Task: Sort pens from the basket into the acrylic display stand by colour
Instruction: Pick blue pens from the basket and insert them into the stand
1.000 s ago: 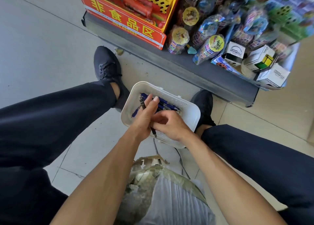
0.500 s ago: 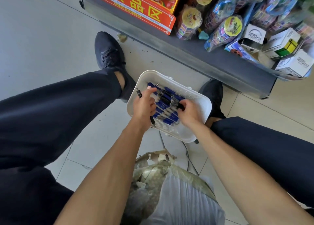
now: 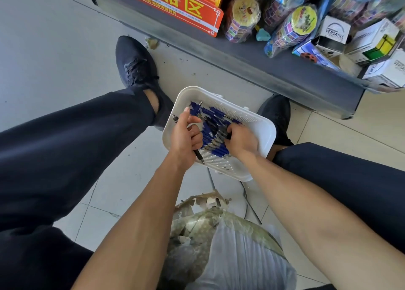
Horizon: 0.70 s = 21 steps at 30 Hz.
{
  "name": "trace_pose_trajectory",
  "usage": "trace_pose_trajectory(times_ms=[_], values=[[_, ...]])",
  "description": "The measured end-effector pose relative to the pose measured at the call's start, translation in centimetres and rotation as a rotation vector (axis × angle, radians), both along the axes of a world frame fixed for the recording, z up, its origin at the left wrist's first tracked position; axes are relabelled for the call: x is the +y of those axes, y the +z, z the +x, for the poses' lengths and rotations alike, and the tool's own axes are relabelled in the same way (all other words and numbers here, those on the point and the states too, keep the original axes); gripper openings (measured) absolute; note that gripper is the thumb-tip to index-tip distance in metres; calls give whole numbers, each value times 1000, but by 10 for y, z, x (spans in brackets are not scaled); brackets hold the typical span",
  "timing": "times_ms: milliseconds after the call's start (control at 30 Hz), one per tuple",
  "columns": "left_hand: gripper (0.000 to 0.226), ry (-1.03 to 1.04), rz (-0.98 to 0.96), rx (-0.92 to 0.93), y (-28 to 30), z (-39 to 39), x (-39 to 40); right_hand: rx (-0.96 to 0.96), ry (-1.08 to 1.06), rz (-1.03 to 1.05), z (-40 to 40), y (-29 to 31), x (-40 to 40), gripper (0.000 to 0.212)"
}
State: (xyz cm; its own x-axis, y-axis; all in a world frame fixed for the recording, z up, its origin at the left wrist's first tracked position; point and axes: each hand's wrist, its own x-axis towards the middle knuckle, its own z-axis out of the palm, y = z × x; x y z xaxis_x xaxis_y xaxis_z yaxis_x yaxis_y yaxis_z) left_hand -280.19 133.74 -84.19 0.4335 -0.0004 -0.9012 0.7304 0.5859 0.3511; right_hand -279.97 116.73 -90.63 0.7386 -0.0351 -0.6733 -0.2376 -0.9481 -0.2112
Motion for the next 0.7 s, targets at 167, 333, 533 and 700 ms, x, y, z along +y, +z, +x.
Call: trace_pose_trajectory(times_ms=[167,333,533,700], values=[[41,12,-14,7,0,1,0,159,-18,49,-5,2,2,6],[31,31,10,7,2,-1,-3,145,-99,138,-12,11,1,4],[12,33,70,1,8,0,-8,101,-324,418,-14,41,-6,14],[25,-78,110,-89,21,0,-9,70,-407,663,-16,68,-3,18]])
